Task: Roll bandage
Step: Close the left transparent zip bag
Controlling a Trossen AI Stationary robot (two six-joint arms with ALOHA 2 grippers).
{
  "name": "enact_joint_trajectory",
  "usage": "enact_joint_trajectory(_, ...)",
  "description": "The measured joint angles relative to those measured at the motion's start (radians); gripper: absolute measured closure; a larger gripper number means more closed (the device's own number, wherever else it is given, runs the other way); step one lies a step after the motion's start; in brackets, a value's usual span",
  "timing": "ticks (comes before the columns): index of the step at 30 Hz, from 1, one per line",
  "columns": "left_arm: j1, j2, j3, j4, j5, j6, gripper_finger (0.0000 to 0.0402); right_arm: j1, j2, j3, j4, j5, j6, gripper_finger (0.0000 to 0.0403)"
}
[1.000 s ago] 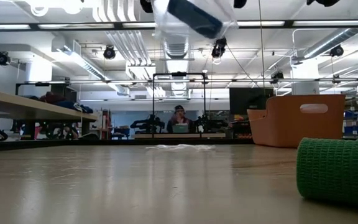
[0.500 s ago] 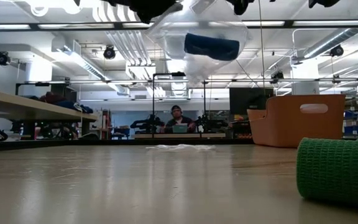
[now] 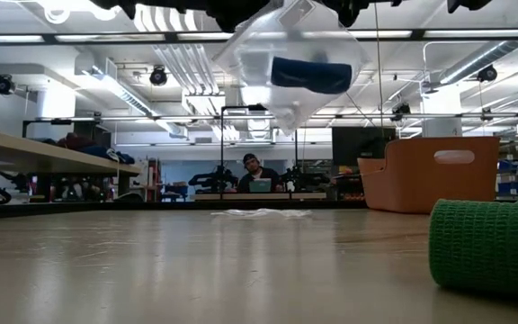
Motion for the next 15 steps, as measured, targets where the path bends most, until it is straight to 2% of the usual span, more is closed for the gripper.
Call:
enact_joint_trajectory(7, 0.0, 0.009, 0.0, 0.045, 0.0, -0.003, 0.0245, 0.0, 0.0, 0.0, -0.017, 0.0, 0.002, 0.0403)
enact_joint_trajectory(15, 0.0, 0.01, 0.0, 0.027, 0.001, -0.003, 0.0333, 0.0, 0.0, 0.0, -0.004, -0.009, 0.012, 0.0403)
